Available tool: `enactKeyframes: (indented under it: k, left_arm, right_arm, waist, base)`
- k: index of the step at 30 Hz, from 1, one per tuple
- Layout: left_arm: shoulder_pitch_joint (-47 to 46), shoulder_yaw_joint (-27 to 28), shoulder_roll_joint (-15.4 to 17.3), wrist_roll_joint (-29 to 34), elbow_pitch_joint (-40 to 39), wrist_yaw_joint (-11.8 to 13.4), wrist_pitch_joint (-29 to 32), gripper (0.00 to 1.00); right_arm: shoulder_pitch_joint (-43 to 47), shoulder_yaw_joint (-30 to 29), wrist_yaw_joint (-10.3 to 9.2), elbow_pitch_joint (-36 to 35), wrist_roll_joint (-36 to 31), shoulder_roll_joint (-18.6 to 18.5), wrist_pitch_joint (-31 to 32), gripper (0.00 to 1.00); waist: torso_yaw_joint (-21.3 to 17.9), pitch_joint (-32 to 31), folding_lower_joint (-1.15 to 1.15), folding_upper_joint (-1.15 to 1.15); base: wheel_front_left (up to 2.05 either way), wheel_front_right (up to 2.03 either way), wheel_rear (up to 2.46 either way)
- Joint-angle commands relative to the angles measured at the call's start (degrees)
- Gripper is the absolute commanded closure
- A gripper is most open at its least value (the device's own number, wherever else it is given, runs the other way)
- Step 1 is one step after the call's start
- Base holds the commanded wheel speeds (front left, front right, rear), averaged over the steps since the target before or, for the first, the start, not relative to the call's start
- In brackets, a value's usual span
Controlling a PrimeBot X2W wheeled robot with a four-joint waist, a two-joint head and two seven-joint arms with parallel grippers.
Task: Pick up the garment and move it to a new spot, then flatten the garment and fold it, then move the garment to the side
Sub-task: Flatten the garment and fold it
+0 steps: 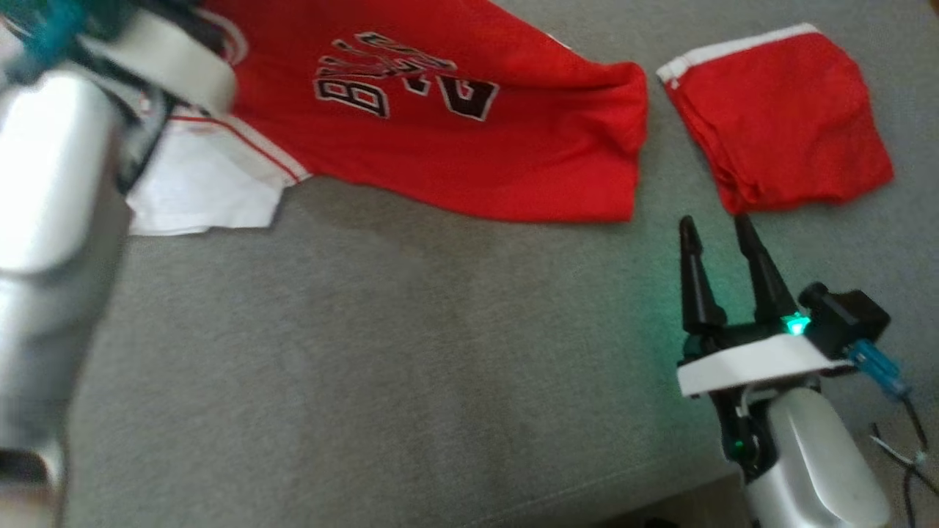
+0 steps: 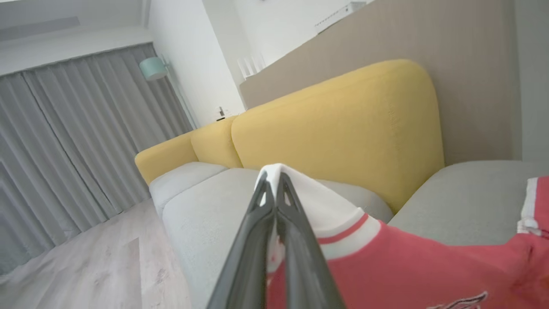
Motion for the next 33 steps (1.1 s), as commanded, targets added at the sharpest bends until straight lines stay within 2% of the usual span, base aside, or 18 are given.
enactKeyframes:
  k: [1, 4, 8, 10, 11, 12, 13, 17, 24, 29, 33]
  left_arm:
    - [-6.19, 0.55, 4.65, 0.13, 1.05, -0.27, 2.18, 1.00]
    - [-9.80, -0.87, 6.76, 0.22, 3.95, -0.29, 3.17, 1.00]
    - [-17.45, -1.65, 9.92, 1.99, 12.14, 0.03, 4.10, 1.00]
    - [-20.77, -1.56, 10.23, 3.14, 16.64, 1.25, 4.34, 1.00]
    - [-23.40, -0.93, 10.32, 3.51, 21.32, 2.89, 4.46, 1.00]
    - [-24.34, -0.69, 10.33, 3.68, 23.47, 3.78, 4.13, 0.53]
    - [-24.93, -0.46, 10.23, 3.67, 25.64, 4.53, 3.91, 0.00]
    - [-25.13, -0.66, 8.89, 2.94, 31.67, 4.23, 1.40, 0.00]
    - [-21.68, -1.27, 4.98, 0.80, 35.05, 2.50, -8.19, 0.00]
    - [-14.58, -0.63, 1.86, -1.71, 32.69, 2.14, -11.31, 0.00]
    - [-5.09, 1.03, -0.09, -3.96, 25.23, 2.90, -11.59, 0.00]
  right_arm:
    - [-2.22, 2.78, -0.05, -1.78, 1.03, -0.14, -0.62, 0.00]
    - [-2.90, 4.27, -0.05, -1.93, 1.73, -0.14, -0.62, 0.00]
    - [-4.18, 7.08, -0.05, -2.41, 3.14, -0.14, -0.62, 0.00]
    - [-4.58, 8.05, -0.05, -2.88, 3.80, -0.14, -0.62, 0.00]
    - [-4.71, 8.55, -0.05, -3.36, 4.53, -0.14, -0.62, 0.00]
    - [-4.66, 8.73, -0.05, -3.57, 4.77, -0.14, -0.62, 0.00]
    - [-4.56, 8.89, -0.05, -3.72, 4.91, -0.14, -0.62, 0.00]
    - [-4.10, 9.07, -0.05, -3.79, 4.42, -0.14, -0.62, 0.00]
    - [-4.33, 6.21, -0.05, -3.79, 1.60, -0.14, -0.62, 0.00]
    - [-4.24, 2.56, -0.05, -4.25, -0.79, -0.14, -0.62, 0.00]
    - [-3.46, -0.71, -0.05, -4.46, -2.86, -0.14, -0.62, 0.00]
  waist:
    - [-3.26, 2.44, 0.00, 0.00]
    - [-5.41, 3.72, 0.00, 0.00]
    - [-9.61, 6.50, 0.00, 0.00]
    - [-10.98, 7.61, 0.00, 0.00]
    - [-11.87, 8.44, 0.00, 0.00]
    - [-12.09, 8.74, 0.00, 0.00]
    - [-12.14, 8.91, 0.00, 0.00]
    - [-11.02, 8.91, 0.00, 0.00]
    - [-4.68, 6.53, 0.00, 0.00]
    - [1.16, 2.71, 0.00, 0.00]
    - [5.61, -0.32, 0.00, 0.00]
  base:
    - [0.00, 0.00, 0.00]
    - [0.00, 0.00, 0.00]
    - [0.00, 0.00, 0.00]
    - [0.00, 0.00, 0.00]
    - [0.00, 0.00, 0.00]
    - [0.00, 0.00, 0.00]
    - [0.00, 0.00, 0.00]
    - [0.00, 0.00, 0.00]
    - [0.00, 0.00, 0.00]
    - [0.00, 0.00, 0.00]
    - [0.00, 0.00, 0.00]
